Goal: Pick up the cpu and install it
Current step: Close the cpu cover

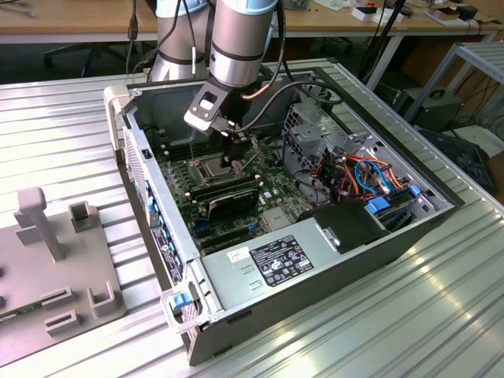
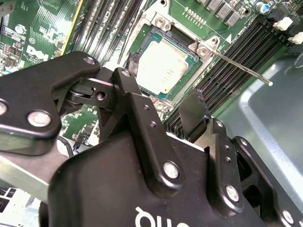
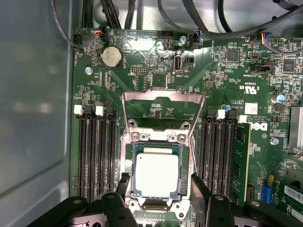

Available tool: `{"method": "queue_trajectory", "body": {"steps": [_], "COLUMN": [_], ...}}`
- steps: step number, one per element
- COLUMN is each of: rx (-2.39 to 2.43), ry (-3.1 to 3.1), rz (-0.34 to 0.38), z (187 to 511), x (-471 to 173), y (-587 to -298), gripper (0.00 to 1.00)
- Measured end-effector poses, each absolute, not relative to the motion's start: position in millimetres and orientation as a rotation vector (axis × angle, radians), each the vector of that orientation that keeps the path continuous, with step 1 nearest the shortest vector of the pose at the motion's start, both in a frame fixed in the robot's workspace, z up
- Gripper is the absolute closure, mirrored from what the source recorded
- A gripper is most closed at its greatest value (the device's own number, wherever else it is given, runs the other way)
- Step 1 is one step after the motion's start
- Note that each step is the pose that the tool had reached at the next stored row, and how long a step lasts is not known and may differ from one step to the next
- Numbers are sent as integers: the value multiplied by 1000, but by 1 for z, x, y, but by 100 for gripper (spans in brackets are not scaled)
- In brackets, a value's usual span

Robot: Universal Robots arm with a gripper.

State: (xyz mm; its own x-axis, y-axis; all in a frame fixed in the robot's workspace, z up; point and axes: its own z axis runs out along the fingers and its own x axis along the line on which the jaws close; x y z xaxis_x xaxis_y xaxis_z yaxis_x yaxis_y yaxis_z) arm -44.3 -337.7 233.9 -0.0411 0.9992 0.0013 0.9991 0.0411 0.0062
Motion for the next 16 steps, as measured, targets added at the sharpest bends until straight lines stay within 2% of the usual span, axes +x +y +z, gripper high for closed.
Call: {"method": "queue_trajectory", "body": {"steps": [9,10,11,13,14,15,16], "rx": [2173,2173,2173,2173,2173,2173,2173], "ry": [2264,2264,2264,2264,2264,2264,2264], "rz": [8,8,8,8,9,8,8], "z": [234,234,234,234,234,234,234], "x": [-44,-44,-44,-44,-44,-44,-44], "y": [-338,-338,-338,-338,-338,-338,-338], "gripper": [39,46,58,71,83,83,89]}}
